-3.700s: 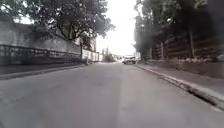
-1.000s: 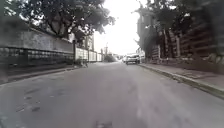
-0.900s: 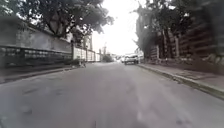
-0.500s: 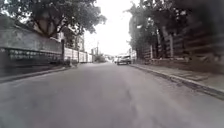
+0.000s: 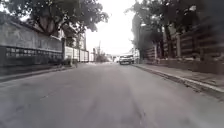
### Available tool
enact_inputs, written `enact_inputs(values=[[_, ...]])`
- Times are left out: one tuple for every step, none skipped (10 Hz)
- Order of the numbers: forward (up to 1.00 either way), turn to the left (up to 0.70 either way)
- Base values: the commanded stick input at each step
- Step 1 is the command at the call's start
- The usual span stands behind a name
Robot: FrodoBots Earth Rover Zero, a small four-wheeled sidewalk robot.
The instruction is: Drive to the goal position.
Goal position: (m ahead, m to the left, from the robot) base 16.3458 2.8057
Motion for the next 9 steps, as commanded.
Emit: enact_inputs(values=[[1.00, -0.30], [1.00, -0.40], [1.00, -0.40], [1.00, -0.40], [1.00, -0.27], [1.00, -0.12], [1.00, 0.00], [1.00, 0.00], [1.00, 0.00]])
